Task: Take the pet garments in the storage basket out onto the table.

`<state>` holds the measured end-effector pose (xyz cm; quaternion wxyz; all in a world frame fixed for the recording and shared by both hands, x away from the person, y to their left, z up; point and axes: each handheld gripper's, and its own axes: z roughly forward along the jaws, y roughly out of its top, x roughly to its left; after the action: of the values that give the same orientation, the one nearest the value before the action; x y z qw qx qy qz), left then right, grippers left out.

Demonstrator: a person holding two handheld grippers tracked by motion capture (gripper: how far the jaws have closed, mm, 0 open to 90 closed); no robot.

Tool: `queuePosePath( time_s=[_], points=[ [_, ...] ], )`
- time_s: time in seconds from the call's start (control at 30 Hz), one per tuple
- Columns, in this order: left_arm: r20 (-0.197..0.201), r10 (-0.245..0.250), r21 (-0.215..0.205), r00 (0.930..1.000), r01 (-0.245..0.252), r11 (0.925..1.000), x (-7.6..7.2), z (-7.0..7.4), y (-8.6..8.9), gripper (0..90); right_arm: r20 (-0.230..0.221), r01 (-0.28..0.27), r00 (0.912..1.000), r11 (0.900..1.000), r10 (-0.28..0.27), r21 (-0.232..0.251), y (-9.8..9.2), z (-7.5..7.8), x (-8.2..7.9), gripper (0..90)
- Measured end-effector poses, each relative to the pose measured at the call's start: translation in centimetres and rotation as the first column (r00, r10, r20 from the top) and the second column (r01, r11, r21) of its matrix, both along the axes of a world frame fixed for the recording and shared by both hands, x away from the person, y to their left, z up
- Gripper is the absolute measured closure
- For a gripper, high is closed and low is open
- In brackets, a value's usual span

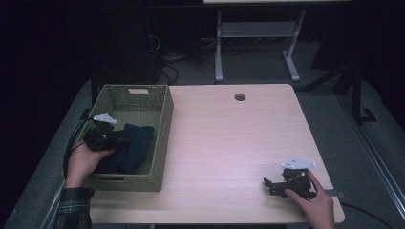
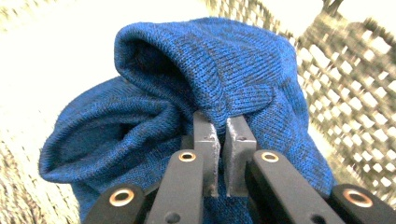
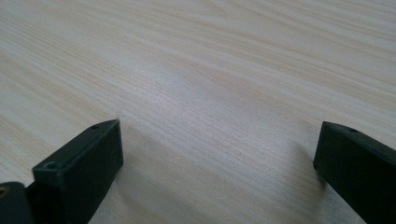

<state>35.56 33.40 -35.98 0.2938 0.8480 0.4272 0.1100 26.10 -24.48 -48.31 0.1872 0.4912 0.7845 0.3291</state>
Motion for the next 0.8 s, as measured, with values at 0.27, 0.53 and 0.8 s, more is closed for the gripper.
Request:
queuePosePath(
  time_s=[0.27, 0.53, 0.8],
  points=[
    [0.092, 0.049, -0.123, 0.9946, -0.038, 0.9917, -0.6, 1.8, 0.7, 85.9, 0.000, 0.000, 1.0000, 1.000, 0.000, 0.000, 0.0, 0.0, 0.0, 1.1],
    [0.155, 0.074, -0.249, 0.9851, -0.034, 0.9680, -1.1, 3.2, 1.1, 85.9, 0.000, 0.000, 1.0000, 1.000, 0.000, 0.000, 0.0, 0.0, 0.0, 1.0],
    [0.218, 0.057, -0.311, 0.9742, 0.014, 0.9502, -1.5, 4.7, 0.4, 86.0, 0.000, 0.000, 1.0000, 1.000, 0.000, 0.000, 0.0, 0.0, 0.0, 1.0]
  ],
)
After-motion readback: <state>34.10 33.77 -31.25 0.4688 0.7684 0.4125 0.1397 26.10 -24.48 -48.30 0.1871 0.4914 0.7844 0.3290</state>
